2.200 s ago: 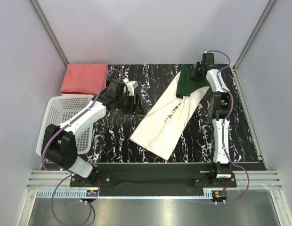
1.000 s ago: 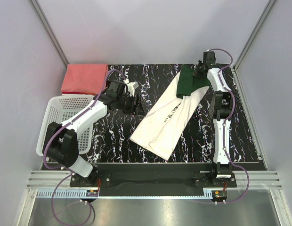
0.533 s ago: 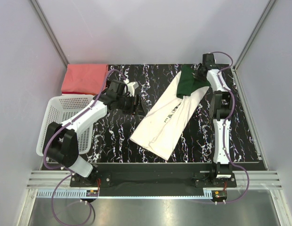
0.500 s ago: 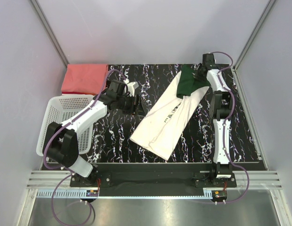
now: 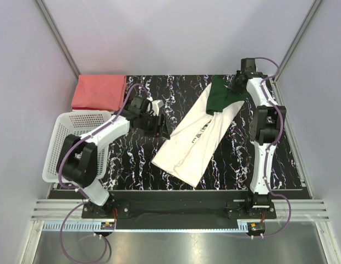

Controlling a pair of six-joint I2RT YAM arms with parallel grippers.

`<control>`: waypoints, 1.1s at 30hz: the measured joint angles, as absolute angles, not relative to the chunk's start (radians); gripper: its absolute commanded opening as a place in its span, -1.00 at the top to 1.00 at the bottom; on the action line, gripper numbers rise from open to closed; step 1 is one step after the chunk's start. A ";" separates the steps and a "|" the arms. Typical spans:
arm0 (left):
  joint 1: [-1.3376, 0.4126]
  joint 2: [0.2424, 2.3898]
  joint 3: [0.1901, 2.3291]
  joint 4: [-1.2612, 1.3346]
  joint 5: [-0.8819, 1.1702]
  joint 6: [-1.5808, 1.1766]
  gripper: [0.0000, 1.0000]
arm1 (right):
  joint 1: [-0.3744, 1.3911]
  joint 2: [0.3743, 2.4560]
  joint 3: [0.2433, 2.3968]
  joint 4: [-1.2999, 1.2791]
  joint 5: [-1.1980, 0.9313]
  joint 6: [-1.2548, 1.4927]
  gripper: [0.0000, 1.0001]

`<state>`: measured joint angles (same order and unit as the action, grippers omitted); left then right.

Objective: Fold and stack the t-shirts
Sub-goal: Fold the tshirt

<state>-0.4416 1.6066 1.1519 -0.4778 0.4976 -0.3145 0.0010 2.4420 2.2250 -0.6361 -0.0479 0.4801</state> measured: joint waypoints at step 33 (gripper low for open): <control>-0.679 1.612 0.808 -0.260 0.402 -0.587 -0.09 | -0.129 2.533 2.183 -0.570 -0.198 0.467 0.56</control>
<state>-0.6792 1.6115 0.8078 -0.2600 0.4023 -0.5865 -0.1291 2.5332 2.1830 -0.5697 -0.1982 0.4675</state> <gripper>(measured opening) 0.546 0.212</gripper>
